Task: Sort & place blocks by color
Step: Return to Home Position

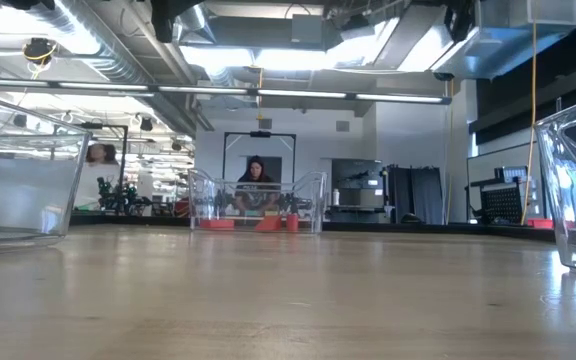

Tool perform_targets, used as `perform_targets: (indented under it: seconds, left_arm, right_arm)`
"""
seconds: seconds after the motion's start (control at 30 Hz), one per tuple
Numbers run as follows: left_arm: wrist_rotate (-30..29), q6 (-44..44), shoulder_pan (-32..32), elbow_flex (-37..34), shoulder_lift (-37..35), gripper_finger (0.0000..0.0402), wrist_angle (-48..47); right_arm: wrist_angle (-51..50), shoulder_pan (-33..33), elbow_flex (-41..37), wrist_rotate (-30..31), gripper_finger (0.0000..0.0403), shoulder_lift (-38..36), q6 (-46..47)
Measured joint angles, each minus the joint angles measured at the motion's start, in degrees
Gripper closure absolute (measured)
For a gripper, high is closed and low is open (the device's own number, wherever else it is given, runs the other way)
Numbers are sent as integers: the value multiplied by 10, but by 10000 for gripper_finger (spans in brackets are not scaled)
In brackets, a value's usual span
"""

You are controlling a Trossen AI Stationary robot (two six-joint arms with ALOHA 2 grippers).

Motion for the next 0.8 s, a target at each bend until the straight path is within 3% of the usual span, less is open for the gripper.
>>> perform_targets:
  seconds: [0.3, 0.8]
  left_arm:
    - [0, 0, 0, 0, 0, 205, 0]
    - [7, -9, 0, 0, 0, 206, 0]
  right_arm:
    - [4, 38, 0, 56, 400, 0, -14]
    - [4, 39, 0, 56, 402, 0, -17]
